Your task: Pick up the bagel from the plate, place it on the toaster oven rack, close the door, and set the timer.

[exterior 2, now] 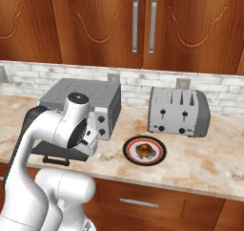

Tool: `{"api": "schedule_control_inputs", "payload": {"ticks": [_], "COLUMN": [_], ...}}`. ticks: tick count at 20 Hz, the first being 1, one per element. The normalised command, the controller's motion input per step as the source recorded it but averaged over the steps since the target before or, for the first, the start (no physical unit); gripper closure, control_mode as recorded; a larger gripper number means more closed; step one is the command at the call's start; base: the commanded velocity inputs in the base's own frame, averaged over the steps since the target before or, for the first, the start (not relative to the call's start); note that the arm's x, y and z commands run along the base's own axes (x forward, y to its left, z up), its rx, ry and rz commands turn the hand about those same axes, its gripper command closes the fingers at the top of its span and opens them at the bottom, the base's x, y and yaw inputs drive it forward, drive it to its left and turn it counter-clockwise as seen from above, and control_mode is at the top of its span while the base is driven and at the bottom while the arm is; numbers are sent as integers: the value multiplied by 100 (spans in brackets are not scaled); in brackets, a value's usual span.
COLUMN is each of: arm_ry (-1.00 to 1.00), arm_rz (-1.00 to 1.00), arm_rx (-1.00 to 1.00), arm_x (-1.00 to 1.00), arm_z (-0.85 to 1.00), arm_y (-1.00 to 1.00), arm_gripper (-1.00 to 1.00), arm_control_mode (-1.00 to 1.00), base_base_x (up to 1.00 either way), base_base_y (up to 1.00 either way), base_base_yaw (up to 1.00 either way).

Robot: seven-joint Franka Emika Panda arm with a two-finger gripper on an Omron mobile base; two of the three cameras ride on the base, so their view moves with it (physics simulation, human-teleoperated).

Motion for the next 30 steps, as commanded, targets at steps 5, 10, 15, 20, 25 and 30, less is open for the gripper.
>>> {"api": "schedule_control_inputs", "payload": {"ticks": [5,10,15,20,25,30], "arm_ry": [-34,11,0,5,11,17], "arm_rz": [10,10,1,-3,-9,-4], "arm_rx": [3,1,-7,-2,-1,-1], "arm_x": [7,35,2,8,16,16], "arm_z": [43,0,4,0,0,-6], "arm_y": [-10,-7,-13,-22,-42,-47], "arm_gripper": [100,100,100,100,100,100], "arm_control_mode": [-100,-100,-100,-100,-100,-100], "base_base_x": [0,0,0,0,0,0], "base_base_y": [0,0,0,0,0,0], "base_base_yaw": [0,0,0,0,0,0]}}
